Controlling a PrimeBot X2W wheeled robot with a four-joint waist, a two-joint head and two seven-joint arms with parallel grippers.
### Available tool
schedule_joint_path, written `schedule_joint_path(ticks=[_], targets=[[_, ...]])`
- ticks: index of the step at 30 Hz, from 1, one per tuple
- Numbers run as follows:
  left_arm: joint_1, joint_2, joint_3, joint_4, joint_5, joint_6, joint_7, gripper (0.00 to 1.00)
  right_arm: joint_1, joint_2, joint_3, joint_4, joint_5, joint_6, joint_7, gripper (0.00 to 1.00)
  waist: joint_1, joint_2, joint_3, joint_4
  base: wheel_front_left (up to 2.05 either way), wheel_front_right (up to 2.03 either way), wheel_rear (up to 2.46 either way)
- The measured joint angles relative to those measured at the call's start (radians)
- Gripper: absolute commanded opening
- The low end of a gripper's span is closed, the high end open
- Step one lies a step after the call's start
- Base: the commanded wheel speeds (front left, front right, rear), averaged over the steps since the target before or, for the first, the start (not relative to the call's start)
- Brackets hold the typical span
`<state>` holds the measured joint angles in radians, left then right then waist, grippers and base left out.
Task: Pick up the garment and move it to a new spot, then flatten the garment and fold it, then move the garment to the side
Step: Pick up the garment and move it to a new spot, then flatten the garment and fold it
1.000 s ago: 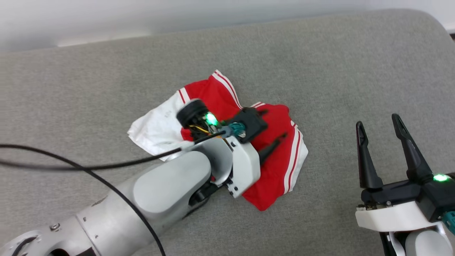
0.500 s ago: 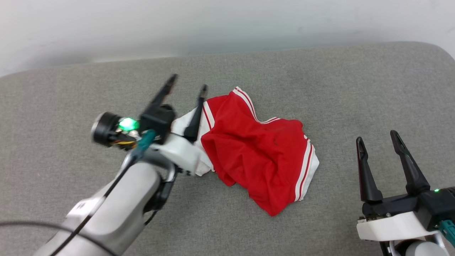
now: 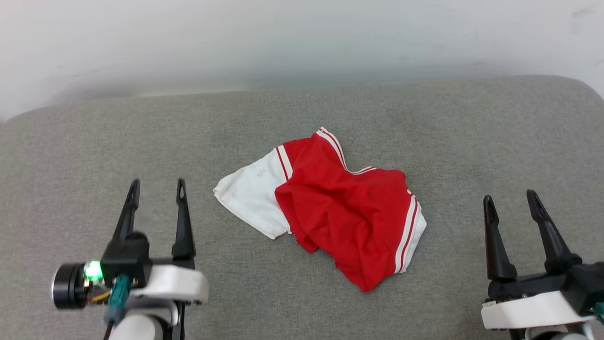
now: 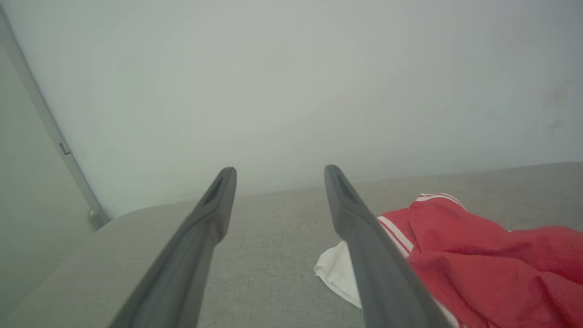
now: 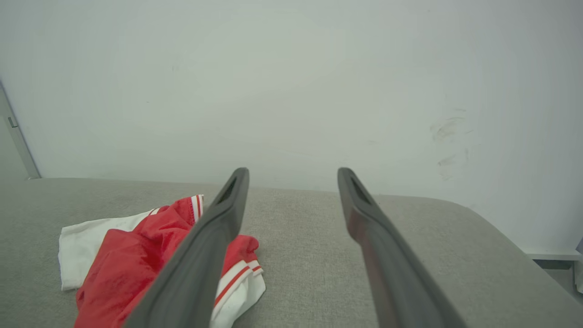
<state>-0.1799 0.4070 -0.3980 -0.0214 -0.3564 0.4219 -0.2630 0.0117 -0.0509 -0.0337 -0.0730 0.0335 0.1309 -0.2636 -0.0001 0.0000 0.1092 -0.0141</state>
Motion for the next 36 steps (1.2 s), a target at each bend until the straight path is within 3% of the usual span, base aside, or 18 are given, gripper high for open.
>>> schedule_joint_path(ticks=[17, 36], targets=[[0.265, -0.198, 0.215, -0.020, 0.200, -0.142, 0.000, 1.00, 0.074, 0.000, -0.002, 0.026, 0.084, 0.000, 0.000, 1.00, 0.0000, 0.0000, -0.064, 0.016, 0.00, 0.00, 0.00], [0.329, -0.279, 0.305, -0.026, 0.289, -0.245, 0.000, 1.00, 0.117, 0.000, 0.006, 0.041, 0.127, 0.000, 0.000, 1.00, 0.0001, 0.0000, -0.098, 0.031, 0.00, 0.00, 0.00]])
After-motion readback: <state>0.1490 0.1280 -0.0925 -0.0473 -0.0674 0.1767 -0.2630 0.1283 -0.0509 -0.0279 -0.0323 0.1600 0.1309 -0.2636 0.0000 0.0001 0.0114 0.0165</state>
